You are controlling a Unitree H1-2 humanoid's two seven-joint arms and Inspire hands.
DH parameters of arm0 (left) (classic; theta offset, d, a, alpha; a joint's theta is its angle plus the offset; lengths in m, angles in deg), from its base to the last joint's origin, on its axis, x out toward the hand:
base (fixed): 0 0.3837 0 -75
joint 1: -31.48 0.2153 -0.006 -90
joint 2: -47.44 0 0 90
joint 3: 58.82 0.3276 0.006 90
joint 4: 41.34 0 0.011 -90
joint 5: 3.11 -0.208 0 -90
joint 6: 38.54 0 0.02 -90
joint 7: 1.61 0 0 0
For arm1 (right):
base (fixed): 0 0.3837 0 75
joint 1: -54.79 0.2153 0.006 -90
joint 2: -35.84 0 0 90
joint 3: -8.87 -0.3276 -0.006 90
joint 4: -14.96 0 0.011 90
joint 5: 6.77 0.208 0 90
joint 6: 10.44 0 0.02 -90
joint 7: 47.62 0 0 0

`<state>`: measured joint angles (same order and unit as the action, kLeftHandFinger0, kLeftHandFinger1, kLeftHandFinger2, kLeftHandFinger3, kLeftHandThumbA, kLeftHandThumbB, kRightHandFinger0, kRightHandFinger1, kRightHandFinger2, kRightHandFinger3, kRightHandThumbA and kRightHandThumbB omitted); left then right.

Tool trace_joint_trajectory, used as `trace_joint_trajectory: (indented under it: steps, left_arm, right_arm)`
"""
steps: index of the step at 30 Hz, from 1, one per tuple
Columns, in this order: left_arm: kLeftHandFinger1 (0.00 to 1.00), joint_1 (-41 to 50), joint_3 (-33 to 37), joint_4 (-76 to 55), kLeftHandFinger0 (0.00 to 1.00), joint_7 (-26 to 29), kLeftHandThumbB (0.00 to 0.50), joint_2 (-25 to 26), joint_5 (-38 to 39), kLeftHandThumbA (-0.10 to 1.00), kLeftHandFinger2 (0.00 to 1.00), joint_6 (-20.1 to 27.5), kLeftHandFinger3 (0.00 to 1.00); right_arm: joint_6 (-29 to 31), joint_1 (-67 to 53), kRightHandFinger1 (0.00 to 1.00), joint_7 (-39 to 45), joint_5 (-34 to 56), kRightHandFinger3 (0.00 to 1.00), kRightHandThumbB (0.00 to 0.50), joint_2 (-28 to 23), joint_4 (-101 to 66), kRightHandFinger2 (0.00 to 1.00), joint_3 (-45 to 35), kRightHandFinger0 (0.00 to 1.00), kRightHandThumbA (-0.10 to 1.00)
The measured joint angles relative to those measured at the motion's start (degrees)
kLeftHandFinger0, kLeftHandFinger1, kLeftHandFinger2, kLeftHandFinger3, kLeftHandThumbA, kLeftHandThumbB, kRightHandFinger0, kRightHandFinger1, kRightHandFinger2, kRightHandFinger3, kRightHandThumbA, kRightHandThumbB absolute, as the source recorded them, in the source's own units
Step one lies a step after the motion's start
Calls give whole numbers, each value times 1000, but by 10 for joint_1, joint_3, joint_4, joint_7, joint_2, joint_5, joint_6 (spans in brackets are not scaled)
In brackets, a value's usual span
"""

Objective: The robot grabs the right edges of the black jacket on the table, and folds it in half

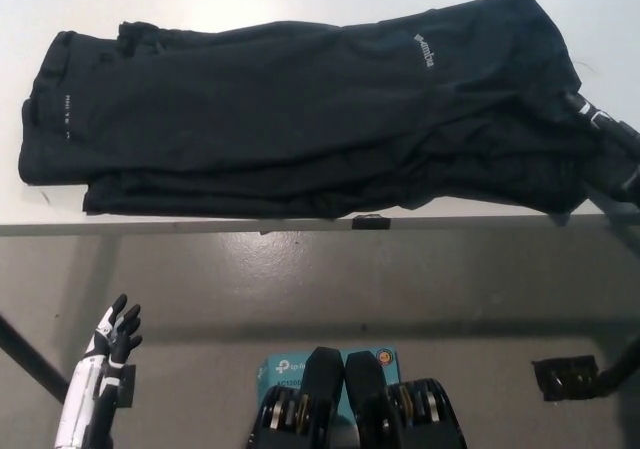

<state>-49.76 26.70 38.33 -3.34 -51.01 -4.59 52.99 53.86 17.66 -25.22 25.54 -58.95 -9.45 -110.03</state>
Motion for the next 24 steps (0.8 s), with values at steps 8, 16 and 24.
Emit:
trace_joint_trajectory:
  steps: [8,16,24]
  left_arm:
    - [1000,-5,0,0,1000,0,34,0,4,953,1000,3,1000]
    - [1000,-6,0,0,1000,0,31,0,7,964,1000,8,1000]
    - [1000,-11,0,0,1000,0,3,0,7,947,1000,10,1000]
  right_arm:
    - [-5,5,1000,17,-1,1000,416,4,1,1000,25,1000,1000]
    - [-6,6,1000,20,-4,1000,500,26,1,1000,43,1000,994]
    - [1,14,21,2,-17,586,359,57,-11,224,61,1,73]
